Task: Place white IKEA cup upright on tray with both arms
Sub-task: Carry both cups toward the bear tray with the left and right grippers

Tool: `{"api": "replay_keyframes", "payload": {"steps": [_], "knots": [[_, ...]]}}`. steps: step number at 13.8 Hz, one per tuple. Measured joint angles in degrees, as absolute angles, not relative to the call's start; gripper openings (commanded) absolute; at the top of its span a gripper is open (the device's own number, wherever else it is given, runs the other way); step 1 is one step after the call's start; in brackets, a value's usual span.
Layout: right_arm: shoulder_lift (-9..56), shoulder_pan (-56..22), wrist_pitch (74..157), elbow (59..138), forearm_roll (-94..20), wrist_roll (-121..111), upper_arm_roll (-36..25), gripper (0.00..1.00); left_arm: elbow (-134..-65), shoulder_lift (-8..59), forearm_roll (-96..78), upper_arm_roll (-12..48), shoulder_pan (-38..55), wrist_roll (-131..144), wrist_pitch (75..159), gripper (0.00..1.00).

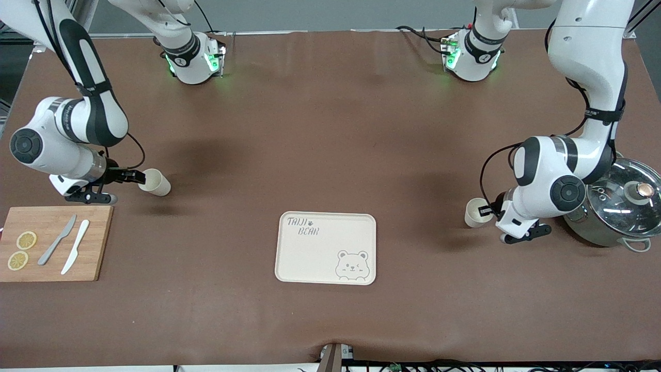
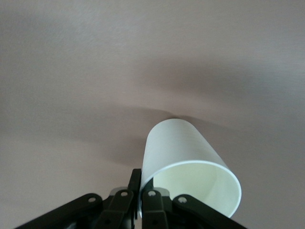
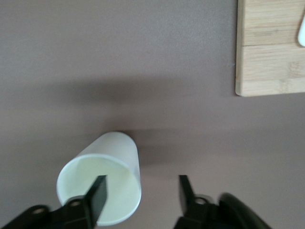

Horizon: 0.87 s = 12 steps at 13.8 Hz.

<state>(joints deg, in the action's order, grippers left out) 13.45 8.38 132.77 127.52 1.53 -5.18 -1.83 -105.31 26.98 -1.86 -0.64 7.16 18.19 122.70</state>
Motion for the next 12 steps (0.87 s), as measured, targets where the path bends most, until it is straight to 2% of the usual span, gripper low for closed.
{"api": "replay_keyframes", "payload": {"steps": [2,5,8,10,12], "knots": [[15.1,8.4,135.6,128.3,1.5,-5.2,-1.8,0.02,-102.4,24.8,-1.9,1.9,7.7,18.7,117.0,0.0],[16.4,8.4,137.0,128.7,1.3,-5.2,-1.7,0.0,-96.0,22.4,-1.9,5.4,8.7,23.1,108.2,0.0],[15.8,8.4,135.6,128.4,1.0,-5.2,-1.0,0.0,-93.3,22.4,-1.9,6.9,11.1,28.5,105.9,0.0],[15.7,8.3,130.8,126.5,0.7,-5.1,-0.9,0.0,-91.8,23.4,-1.9,7.2,13.1,33.5,105.9,0.0],[15.5,7.7,121.3,120.6,-2.2,-5.1,-0.8,0.0,-88.8,25.1,-1.9,7.2,15.7,39.9,105.9,0.0]]}}
